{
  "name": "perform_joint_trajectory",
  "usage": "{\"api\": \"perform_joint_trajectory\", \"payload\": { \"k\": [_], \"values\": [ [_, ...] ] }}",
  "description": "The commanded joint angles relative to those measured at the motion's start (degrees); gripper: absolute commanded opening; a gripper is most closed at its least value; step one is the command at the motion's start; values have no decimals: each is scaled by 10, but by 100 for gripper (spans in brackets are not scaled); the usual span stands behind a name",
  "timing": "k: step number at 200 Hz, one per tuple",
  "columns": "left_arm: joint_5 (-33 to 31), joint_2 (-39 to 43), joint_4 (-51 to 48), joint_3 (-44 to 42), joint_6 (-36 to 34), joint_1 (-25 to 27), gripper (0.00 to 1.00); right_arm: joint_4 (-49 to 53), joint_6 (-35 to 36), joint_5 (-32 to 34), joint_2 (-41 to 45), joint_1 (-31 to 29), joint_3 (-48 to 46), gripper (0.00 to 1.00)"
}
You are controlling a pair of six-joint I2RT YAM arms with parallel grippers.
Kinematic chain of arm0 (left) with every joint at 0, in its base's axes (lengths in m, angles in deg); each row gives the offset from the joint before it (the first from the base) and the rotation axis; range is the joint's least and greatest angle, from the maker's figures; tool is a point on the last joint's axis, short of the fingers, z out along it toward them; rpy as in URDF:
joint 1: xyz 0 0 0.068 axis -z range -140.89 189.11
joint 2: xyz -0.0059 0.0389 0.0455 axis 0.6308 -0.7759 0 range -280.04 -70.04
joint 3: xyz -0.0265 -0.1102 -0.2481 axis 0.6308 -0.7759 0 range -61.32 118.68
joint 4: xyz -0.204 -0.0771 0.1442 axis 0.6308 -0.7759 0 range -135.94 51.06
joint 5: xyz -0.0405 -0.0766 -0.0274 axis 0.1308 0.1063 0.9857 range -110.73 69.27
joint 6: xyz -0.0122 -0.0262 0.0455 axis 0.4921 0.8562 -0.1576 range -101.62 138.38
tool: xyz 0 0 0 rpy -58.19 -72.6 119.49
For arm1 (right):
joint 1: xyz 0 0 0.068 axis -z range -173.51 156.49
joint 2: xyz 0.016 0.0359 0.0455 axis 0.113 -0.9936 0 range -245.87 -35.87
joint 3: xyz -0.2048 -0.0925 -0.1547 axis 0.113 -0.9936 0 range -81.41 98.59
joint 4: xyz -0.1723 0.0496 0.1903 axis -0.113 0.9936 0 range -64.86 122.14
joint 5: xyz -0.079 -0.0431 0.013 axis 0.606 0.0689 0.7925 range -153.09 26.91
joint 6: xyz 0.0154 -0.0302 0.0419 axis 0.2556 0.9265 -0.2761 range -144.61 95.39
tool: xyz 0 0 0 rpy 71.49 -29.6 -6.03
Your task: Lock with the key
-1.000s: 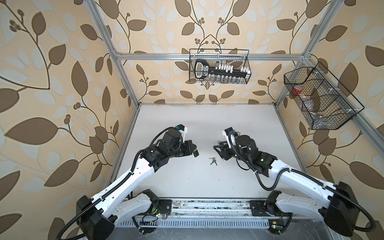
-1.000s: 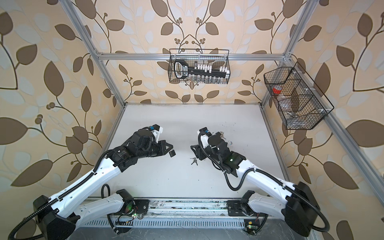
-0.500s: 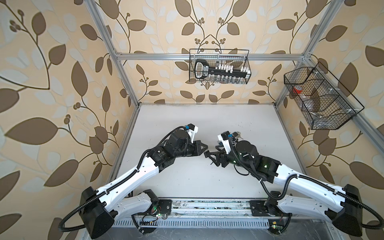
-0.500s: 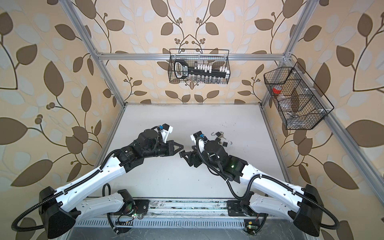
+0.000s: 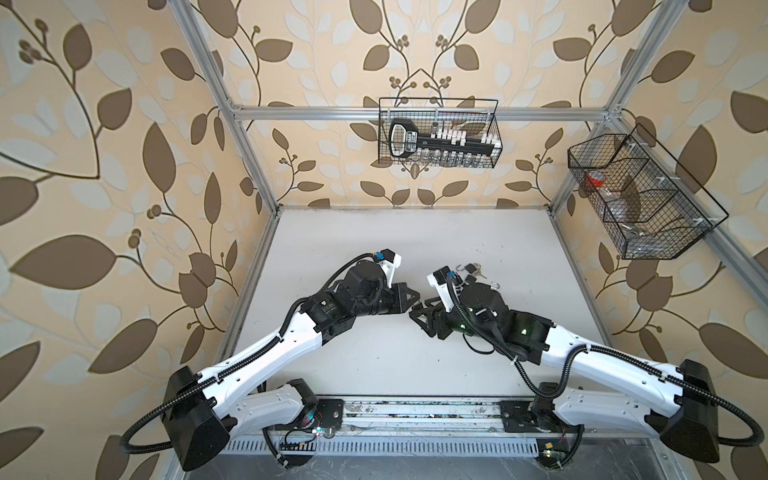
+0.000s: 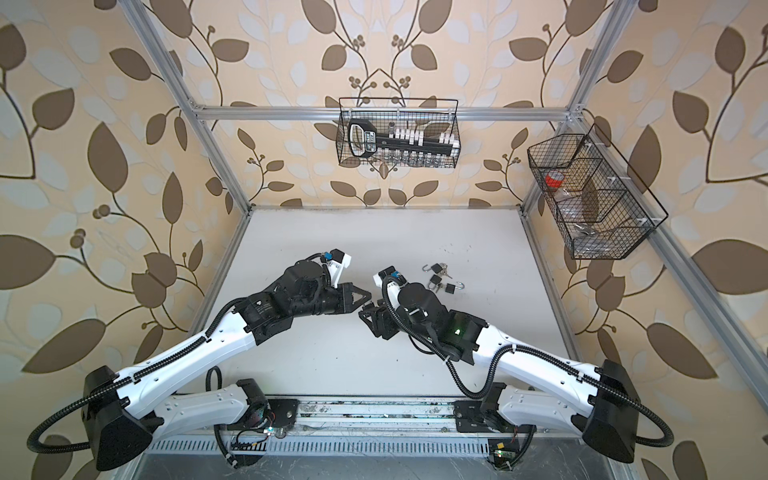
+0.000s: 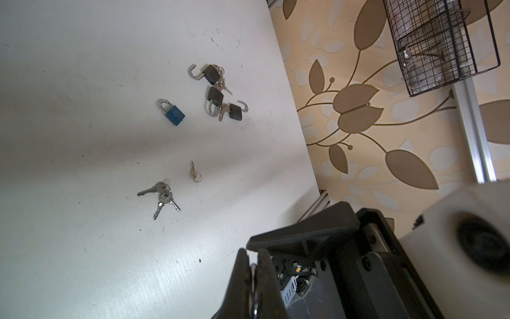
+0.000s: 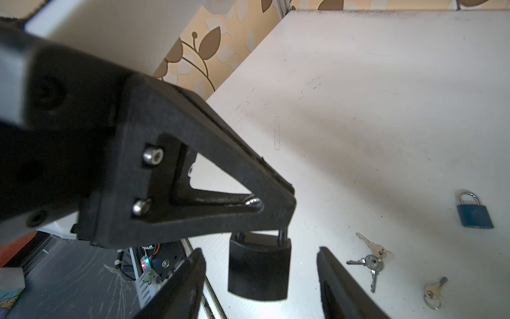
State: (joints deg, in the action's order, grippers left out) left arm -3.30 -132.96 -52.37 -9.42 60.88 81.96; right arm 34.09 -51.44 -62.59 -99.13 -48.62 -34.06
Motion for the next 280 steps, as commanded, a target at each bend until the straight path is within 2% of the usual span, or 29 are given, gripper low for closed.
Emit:
{"api": "perform_joint_trajectory", "payload": {
  "k": [1,114,156,175,186,198,208,221,242,259,280],
  "values": [
    [-7,0,30,30,6,7,0,14,-2,15,-10,-2,20,60],
    [-5,2,35,25,7,9,0,0,0,7,-22,-2,24,31],
    [33,1,57,24,-6,10,0,-35,-7,27,16,-2,-6,13],
    [33,14,64,19,-19,9,30,-57,-4,46,48,-3,-33,0],
    [10,28,54,18,-25,9,50,-51,7,71,60,-1,-46,0],
    [-24,44,30,18,-36,8,63,-41,15,103,71,5,-63,0],
    [-50,57,9,18,-43,3,76,-34,25,103,76,26,-76,0],
    [-80,67,-29,21,-53,-8,79,-20,33,73,73,69,-85,0],
    [-96,79,-73,15,-56,-32,99,-1,64,-2,49,134,-81,0],
    [-94,87,-94,3,-51,-55,99,22,99,-59,11,178,-62,0],
    [-82,93,-112,-11,-43,-82,99,51,147,-65,-44,192,-27,0]
  ]
}}
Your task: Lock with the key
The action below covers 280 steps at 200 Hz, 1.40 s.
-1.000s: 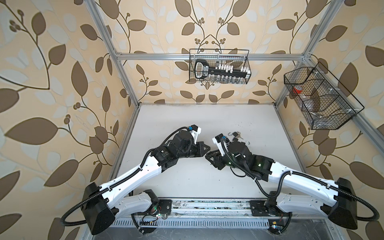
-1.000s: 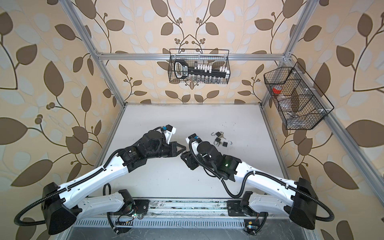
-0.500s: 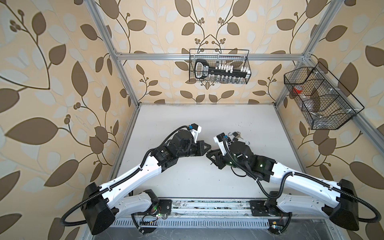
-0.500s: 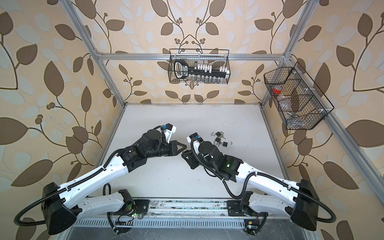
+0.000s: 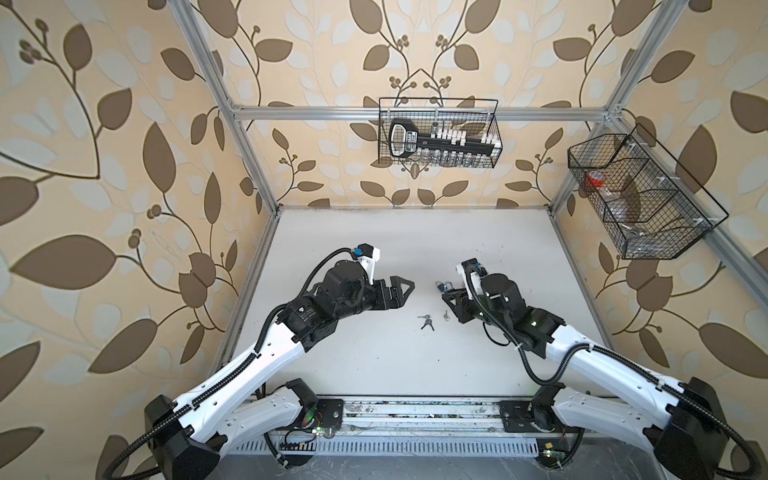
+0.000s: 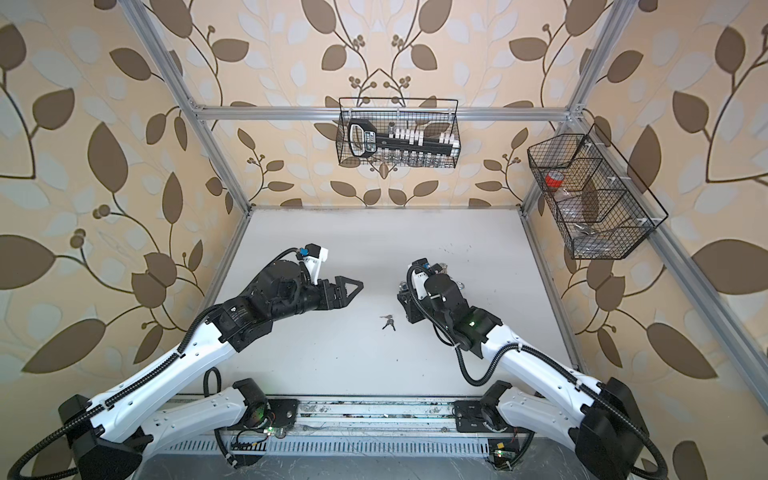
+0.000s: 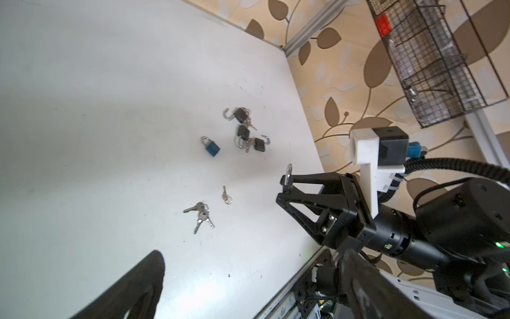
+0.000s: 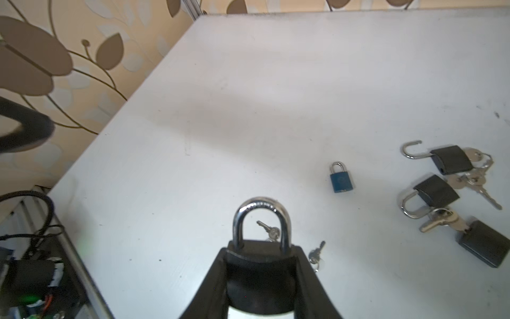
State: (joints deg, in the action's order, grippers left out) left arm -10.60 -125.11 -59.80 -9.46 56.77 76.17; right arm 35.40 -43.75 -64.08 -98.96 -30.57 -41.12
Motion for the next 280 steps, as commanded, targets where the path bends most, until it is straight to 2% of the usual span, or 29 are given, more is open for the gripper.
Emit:
{"api": "perform_joint_trajectory", "payload": {
  "k": [1,45,114,133,246,280],
  "values": [
    [-8,15,-38,-11,-2,-24,99,40,72,-49,-47,11,46,0],
    [35,28,-25,-55,18,-77,99,98,156,-55,-194,16,136,0],
    [156,42,34,-132,70,-212,99,119,161,-2,-339,18,233,0],
    [172,42,37,-141,75,-234,99,123,159,-1,-368,25,251,0],
    [171,33,25,-133,68,-245,99,119,164,0,-456,35,302,0],
    [165,33,21,-135,68,-245,99,118,169,-6,-468,35,306,6]
  ]
}}
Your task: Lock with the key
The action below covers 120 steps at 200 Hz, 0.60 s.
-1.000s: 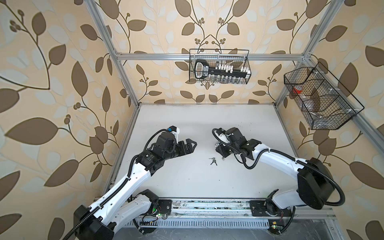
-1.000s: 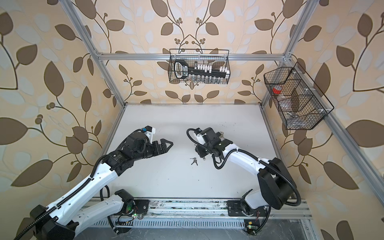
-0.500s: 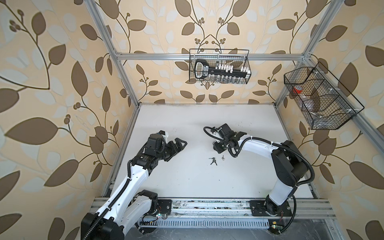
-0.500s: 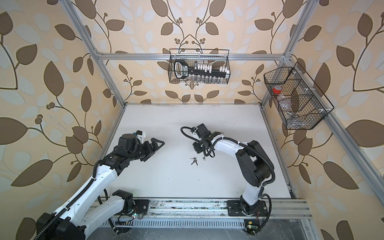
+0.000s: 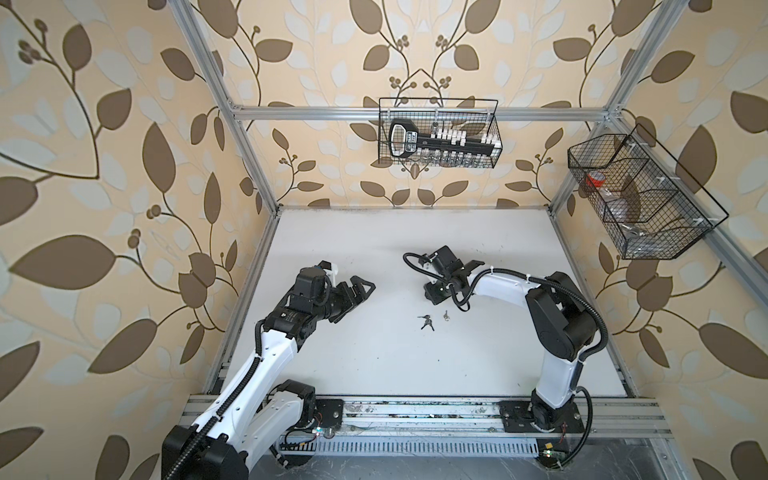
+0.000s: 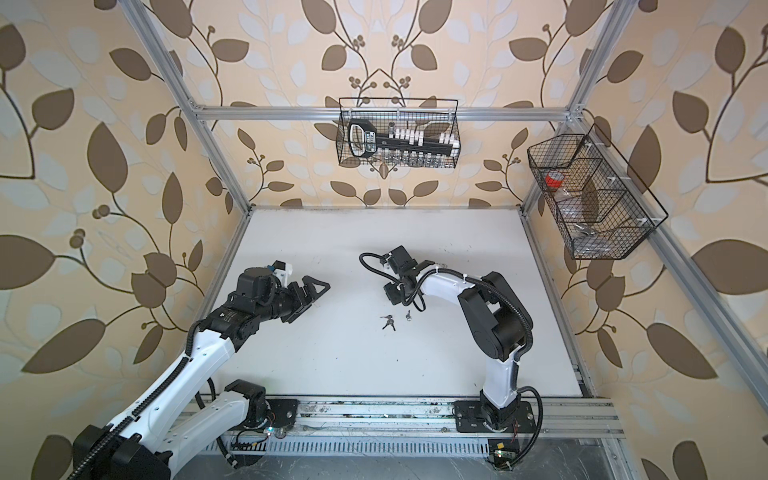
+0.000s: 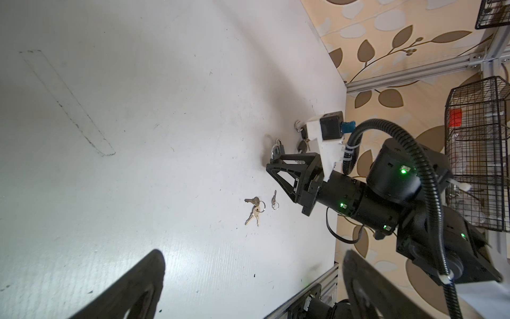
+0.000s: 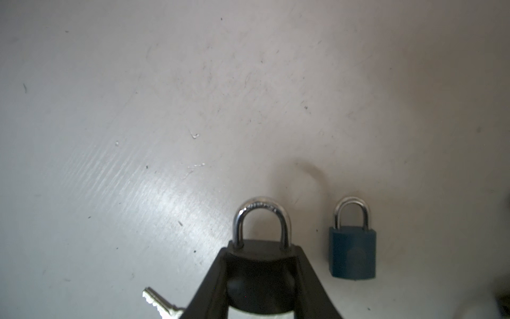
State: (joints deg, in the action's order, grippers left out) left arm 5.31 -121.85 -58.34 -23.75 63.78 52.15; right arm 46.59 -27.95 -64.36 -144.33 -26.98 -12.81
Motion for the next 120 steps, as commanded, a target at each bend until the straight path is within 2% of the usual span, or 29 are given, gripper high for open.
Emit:
{"api": "perform_joint_trajectory", "payload": {
  "k": [1,32,70,120],
  "values": [
    [6,1,7,8,-2,-5,99,7,11,-4,-15,-1,23,6],
    [8,-4,11,9,-2,-5,99,7,14,-9,-25,-4,28,10],
    [4,-5,8,9,-3,-5,99,8,17,-12,-34,-5,31,23],
    [4,-5,9,8,-3,-4,99,11,18,-17,-44,-10,36,33]
  ]
}}
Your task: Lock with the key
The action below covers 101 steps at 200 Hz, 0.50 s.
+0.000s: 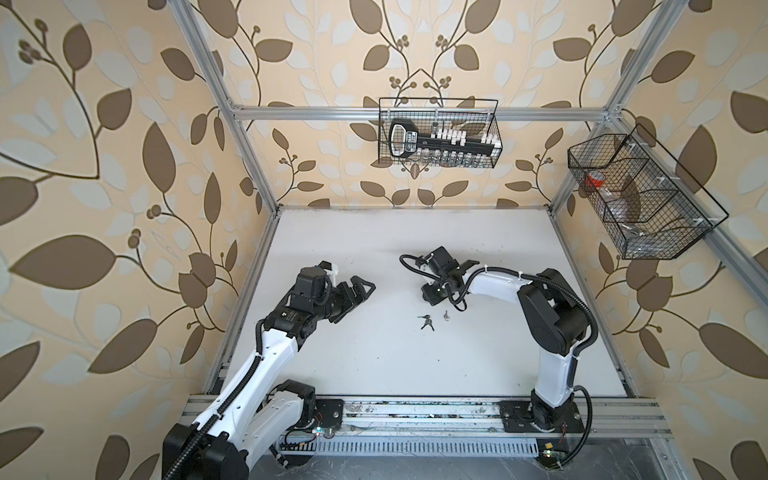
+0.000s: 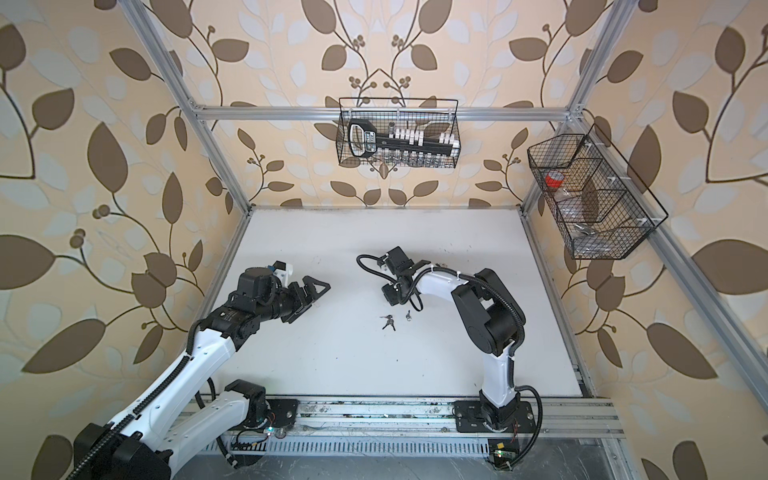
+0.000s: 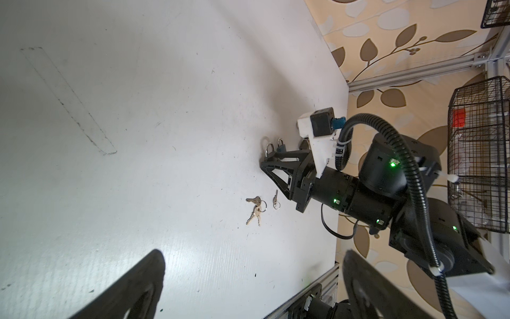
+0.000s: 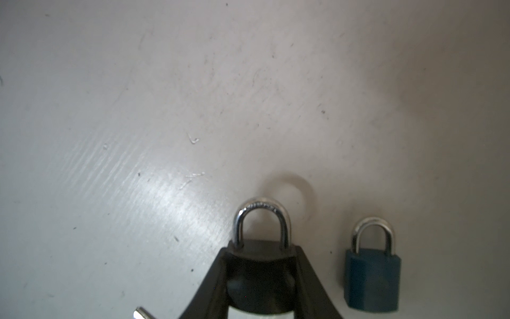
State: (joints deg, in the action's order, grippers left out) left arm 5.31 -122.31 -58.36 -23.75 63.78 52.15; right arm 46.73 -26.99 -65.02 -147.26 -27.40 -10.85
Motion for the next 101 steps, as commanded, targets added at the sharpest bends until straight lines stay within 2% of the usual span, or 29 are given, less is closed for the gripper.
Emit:
{"api": "perform_joint_trajectory", "payload": {
  "k": [1,75,101],
  "values": [
    [4,-1,9,8,-3,-5,99,9,8,-10,-15,-6,16,34],
    [3,1,4,6,-7,-4,99,9,2,-10,-15,-6,15,45],
    [-16,6,-21,16,-29,-5,99,5,-2,-16,1,-6,19,46]
  ]
}}
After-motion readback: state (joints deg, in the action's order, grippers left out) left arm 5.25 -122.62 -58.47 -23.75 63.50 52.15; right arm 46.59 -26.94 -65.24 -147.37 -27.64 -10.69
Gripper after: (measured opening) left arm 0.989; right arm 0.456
